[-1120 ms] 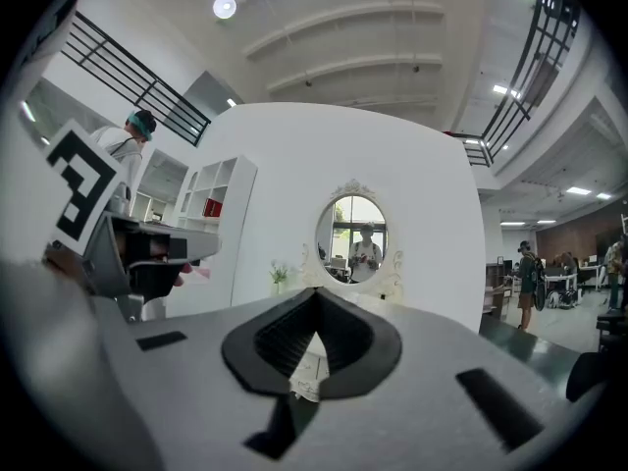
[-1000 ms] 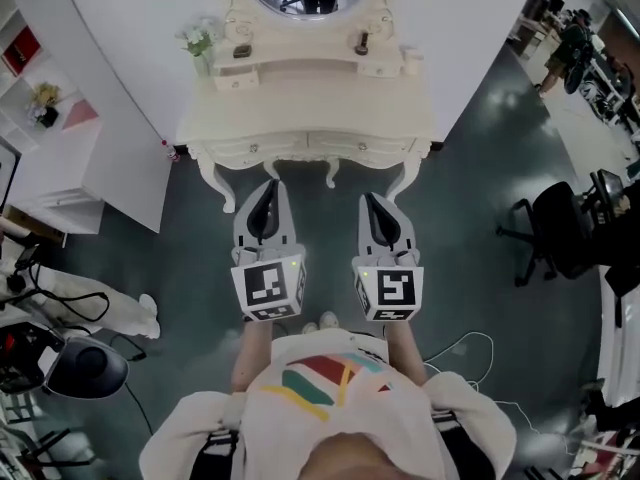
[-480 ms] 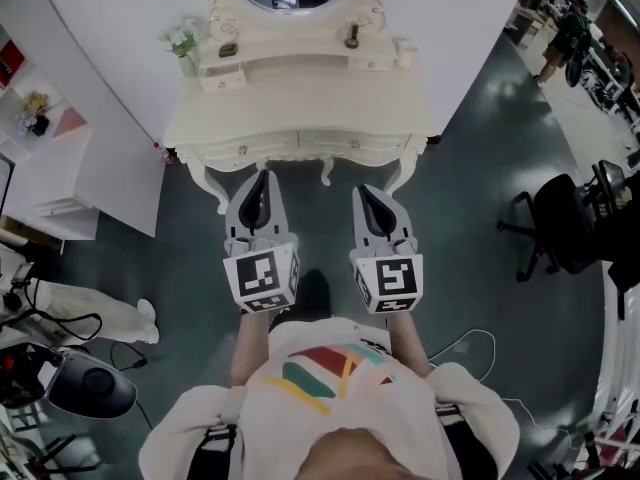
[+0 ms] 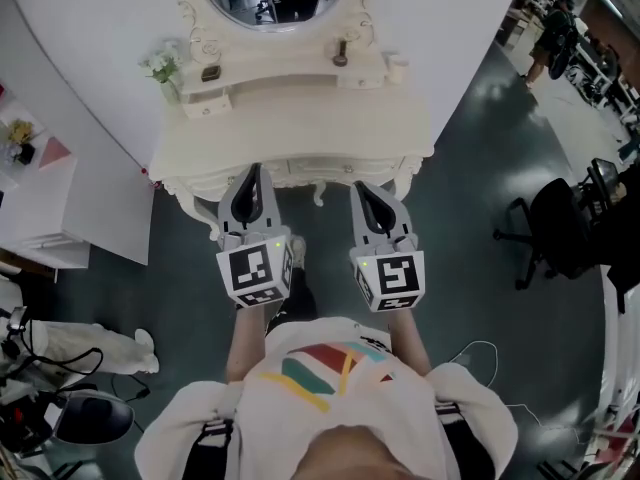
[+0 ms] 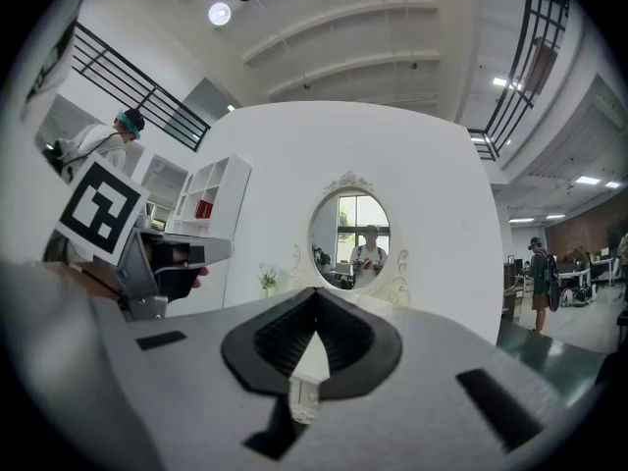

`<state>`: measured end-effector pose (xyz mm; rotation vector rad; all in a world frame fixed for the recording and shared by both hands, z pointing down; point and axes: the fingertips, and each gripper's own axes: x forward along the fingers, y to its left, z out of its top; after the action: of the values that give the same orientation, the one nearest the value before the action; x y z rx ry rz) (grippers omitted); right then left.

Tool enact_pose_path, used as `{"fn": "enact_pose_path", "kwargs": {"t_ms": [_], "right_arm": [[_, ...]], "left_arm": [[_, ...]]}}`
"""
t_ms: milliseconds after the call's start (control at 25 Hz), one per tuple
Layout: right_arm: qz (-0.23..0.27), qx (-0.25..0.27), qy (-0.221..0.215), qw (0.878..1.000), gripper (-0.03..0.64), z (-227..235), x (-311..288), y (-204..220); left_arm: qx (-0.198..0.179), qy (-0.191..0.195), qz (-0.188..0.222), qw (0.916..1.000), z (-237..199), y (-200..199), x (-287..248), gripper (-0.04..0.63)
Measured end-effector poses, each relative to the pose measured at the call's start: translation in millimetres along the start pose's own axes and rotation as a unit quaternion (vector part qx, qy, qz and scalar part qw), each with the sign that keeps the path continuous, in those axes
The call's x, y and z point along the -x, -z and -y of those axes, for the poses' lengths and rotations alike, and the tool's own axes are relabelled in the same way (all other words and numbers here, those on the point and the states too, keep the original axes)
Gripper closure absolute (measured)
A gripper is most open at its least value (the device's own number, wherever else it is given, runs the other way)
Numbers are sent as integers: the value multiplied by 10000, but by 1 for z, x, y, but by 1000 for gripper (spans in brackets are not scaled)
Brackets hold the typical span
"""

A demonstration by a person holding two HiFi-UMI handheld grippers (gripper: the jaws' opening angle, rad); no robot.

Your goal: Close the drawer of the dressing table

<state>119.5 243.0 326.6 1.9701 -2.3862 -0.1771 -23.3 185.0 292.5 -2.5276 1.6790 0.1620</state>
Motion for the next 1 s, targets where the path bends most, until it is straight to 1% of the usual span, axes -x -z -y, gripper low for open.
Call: {"fn": "enact_pose_path", "kwargs": {"t_ms": [240,480,680,880,1000], "right_arm": [[10,-15,60,10000,617,14,-70,-1],[-111,62,-80,9999,617,14,-149,-4],[-190,80,-69,9998,617,20,-215,-7],[-158,98,-16,9998,617,32,-281,-13],[-74,86,49,9999,617,41,-318,-17]], "left_arm": [[-48,59,-57,10000,-26,9,-64,588],[89,61,-197,9997,-63,23,-129,588],[122,214,-278,9993,-86,31,-189,588],[97,350,-148,9992,-108,27,-250,588],[81,517,-168,9985,-116,29,-286,588]]}}
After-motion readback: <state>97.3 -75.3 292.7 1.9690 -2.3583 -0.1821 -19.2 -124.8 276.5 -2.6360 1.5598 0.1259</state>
